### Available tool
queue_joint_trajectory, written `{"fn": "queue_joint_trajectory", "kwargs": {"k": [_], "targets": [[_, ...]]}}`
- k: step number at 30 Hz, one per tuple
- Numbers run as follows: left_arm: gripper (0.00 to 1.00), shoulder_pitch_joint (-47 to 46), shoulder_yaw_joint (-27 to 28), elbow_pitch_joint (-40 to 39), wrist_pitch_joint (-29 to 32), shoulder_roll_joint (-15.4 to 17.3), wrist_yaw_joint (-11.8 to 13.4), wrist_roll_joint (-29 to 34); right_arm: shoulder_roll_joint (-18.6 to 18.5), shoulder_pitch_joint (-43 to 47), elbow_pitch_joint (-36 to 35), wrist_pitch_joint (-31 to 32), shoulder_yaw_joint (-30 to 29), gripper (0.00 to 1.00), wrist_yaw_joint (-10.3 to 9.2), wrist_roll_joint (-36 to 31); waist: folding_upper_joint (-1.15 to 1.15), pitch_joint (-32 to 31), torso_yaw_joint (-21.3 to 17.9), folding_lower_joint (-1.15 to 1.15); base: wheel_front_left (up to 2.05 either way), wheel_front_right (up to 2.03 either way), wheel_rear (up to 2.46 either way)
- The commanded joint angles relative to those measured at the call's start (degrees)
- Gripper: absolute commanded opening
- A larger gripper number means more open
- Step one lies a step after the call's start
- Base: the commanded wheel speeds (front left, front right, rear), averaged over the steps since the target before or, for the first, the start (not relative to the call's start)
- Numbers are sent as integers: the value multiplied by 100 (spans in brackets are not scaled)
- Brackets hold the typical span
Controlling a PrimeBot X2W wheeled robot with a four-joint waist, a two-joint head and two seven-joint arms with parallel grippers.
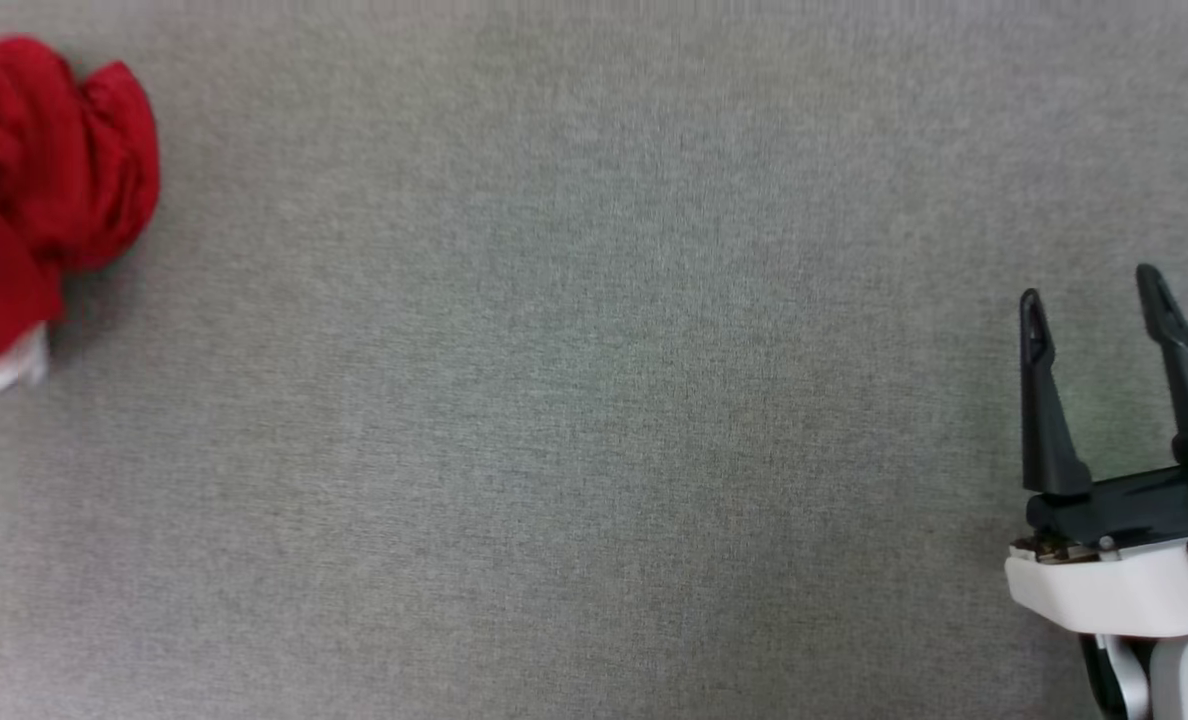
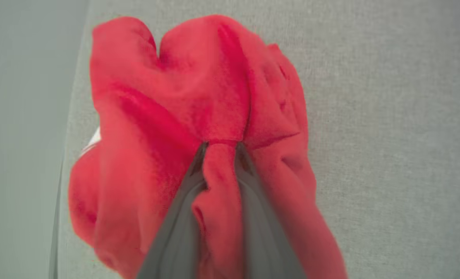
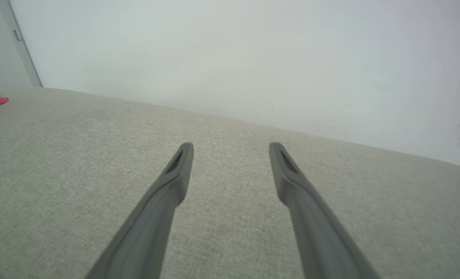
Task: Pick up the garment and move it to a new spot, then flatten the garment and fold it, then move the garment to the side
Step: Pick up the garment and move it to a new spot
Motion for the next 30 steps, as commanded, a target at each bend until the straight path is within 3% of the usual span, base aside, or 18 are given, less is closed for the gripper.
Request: {"fn": "queue_joint_trajectory", "kwargs": {"k": [1, 7, 13, 20, 30], "targets": [[0, -147, -85, -150, -147, 142, 2, 25, 47, 33, 45, -14, 26, 100, -2, 32, 0, -296, 3, -1, 0, 0, 0], [0, -511, -572, -906, -422, 469, 1, 135, 139, 197, 162, -14, 51, 100, -2, 86, 0, -827, -39, -1, 0, 0, 0], [0, -964, -1127, -1678, -479, 521, 1, 262, 199, 270, 216, -13, 68, 100, -2, 142, 0, -1135, -220, -1, 0, 0, 0], [0, -1474, -1749, -2473, -437, 267, 1, 425, 243, 259, 246, -13, 116, 100, -2, 218, 0, -1266, -695, -1, 0, 0, 0], [0, -1508, -2780, -3174, -730, -453, 1, 422, 249, 329, 306, -14, 128, 100, -2, 493, 0, -1412, -1457, -1, 0, 0, 0]]}}
